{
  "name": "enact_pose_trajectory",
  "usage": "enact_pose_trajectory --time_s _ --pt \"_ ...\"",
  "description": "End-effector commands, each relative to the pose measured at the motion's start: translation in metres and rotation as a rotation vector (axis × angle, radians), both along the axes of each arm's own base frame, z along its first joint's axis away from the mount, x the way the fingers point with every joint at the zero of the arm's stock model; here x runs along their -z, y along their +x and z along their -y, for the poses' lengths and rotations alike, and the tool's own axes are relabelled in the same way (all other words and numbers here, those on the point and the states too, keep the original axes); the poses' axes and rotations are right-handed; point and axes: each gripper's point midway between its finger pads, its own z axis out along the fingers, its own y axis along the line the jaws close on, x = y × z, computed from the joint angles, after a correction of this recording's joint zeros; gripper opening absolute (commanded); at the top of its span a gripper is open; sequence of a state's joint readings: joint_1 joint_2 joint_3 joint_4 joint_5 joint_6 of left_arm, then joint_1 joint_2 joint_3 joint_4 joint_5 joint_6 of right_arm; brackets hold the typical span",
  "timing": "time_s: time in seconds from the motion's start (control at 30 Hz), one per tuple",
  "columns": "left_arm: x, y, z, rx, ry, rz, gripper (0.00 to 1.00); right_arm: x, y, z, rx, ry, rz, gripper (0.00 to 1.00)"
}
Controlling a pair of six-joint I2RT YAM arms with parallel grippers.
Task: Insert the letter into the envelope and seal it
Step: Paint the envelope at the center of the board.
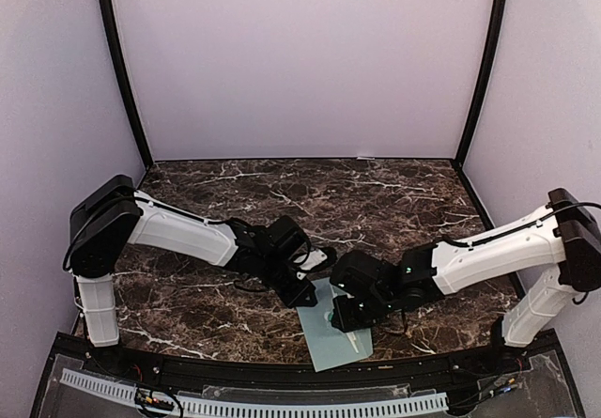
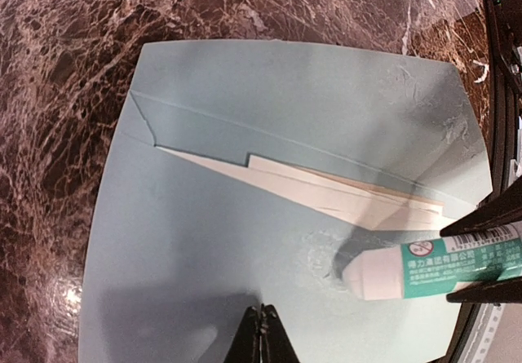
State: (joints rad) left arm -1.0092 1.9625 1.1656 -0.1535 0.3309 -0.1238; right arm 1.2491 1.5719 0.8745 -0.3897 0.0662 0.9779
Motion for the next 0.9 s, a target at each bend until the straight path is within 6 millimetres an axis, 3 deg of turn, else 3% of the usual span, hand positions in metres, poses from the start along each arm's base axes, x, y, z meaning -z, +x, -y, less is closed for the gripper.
enact_pose_trajectory --time_s 0.0,0.27,0.6,0.87 --pt "0.052 -0.017 -0.039 -0.008 0.208 -0.06 0.02 0.011 -0.03 0.032 0.015 -0.11 -0.08 0.03" --pt "0.052 -0.016 -0.04 -0.008 0.213 -0.058 0.02 0.003 -0.044 0.035 0.021 -0.102 -0.104 0.03" --pt "0.052 -0.016 -0.04 -0.007 0.214 -0.058 0.02 0.01 -0.041 0.025 0.016 -0.111 -0.101 0.03" --pt "0.052 -0.017 -0.04 -0.006 0.215 -0.061 0.02 0.008 -0.027 0.02 0.028 -0.097 -0.081 0.03"
